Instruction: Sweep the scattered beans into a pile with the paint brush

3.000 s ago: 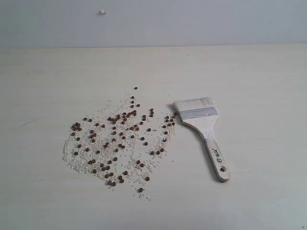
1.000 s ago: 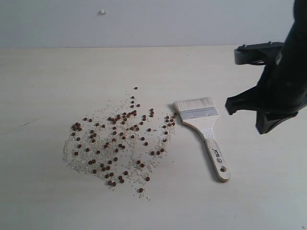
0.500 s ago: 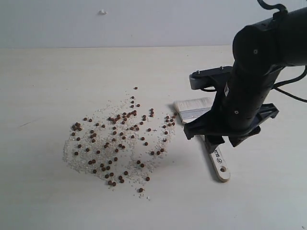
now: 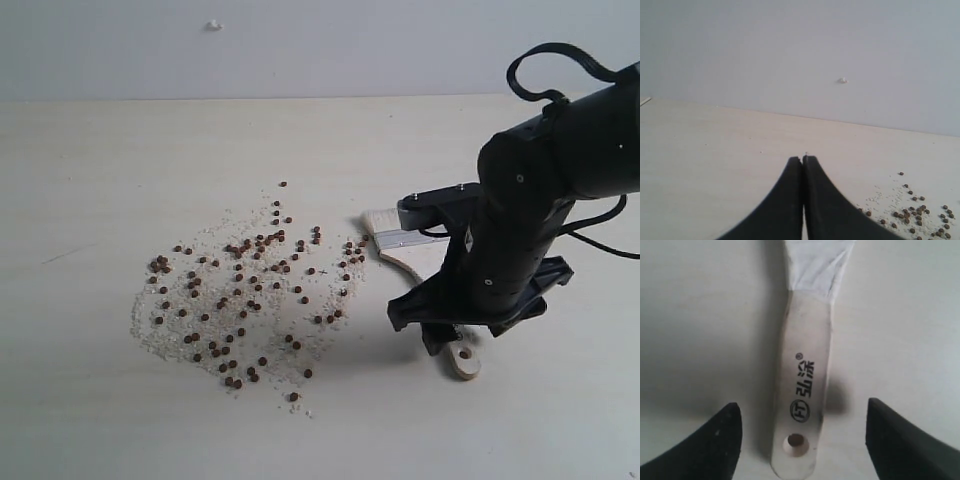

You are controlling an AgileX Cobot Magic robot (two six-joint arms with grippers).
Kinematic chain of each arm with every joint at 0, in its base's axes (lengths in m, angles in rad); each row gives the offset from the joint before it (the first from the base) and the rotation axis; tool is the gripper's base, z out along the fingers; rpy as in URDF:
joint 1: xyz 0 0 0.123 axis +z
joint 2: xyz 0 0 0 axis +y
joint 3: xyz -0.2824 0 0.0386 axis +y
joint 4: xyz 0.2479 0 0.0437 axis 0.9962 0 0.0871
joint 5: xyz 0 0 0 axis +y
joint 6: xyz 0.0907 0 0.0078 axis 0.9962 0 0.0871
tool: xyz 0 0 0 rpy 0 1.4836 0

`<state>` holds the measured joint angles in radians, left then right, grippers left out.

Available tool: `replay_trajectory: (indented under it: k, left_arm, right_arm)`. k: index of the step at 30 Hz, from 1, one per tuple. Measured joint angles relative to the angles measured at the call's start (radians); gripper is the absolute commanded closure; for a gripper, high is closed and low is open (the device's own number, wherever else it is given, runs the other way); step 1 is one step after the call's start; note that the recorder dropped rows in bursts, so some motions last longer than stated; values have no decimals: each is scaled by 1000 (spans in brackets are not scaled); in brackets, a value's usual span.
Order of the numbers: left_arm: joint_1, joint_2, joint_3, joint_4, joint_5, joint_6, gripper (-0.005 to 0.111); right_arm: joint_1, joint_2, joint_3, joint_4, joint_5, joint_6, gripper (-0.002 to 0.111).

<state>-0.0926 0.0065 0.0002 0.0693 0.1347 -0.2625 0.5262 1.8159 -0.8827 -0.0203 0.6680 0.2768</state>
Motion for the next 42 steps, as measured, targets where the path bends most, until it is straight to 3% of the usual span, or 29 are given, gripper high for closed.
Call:
replay_trajectory:
  k: [16,22,27,42]
  left_arm:
    - [0,0,0,0,0,0,107]
    - [0,0,0,0,0,0,107]
    - [0,0,0,0,0,0,107]
    - [0,0,0,0,0,0,107]
  right_arm:
    - [0,37,0,-5,-48,43,51]
    - [0,37,0,-7,-48,47,72]
    - [0,37,0,-2,-38,50,109]
    - [0,1,2,-2,-46,50,108]
